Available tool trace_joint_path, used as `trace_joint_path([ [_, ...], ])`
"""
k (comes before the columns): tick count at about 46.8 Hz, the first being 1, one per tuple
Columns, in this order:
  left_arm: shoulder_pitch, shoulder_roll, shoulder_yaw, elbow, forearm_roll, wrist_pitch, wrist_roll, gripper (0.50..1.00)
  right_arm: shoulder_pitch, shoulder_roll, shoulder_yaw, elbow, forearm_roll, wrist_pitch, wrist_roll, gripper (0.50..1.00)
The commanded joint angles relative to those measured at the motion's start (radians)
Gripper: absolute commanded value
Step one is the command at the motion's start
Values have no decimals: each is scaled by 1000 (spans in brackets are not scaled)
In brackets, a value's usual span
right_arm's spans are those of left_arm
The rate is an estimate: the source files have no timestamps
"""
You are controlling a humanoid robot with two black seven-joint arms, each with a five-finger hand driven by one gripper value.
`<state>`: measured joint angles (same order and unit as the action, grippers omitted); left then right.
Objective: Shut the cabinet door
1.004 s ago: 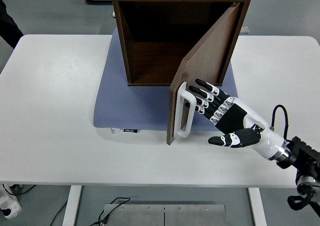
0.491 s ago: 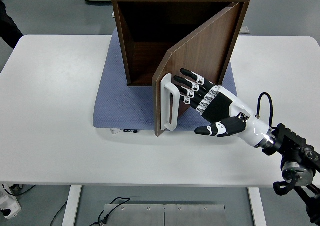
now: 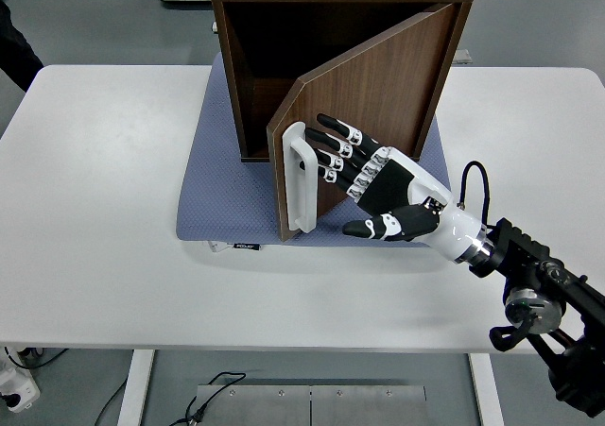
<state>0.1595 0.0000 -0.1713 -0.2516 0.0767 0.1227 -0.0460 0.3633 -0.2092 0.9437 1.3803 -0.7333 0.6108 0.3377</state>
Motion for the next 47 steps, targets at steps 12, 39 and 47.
trace_joint_path([
  [12, 0, 0, 1, -1, 0, 0, 0, 1000, 45, 50, -13, -60, 0, 0, 0, 1000],
  [39, 0, 0, 1, 0, 0, 0, 0, 1000, 155, 122, -14, -173, 6, -31, -3, 1000],
  [47, 0, 0, -1, 0, 0, 0, 0, 1000, 166, 134, -14, -188, 12, -68, -6, 1000],
])
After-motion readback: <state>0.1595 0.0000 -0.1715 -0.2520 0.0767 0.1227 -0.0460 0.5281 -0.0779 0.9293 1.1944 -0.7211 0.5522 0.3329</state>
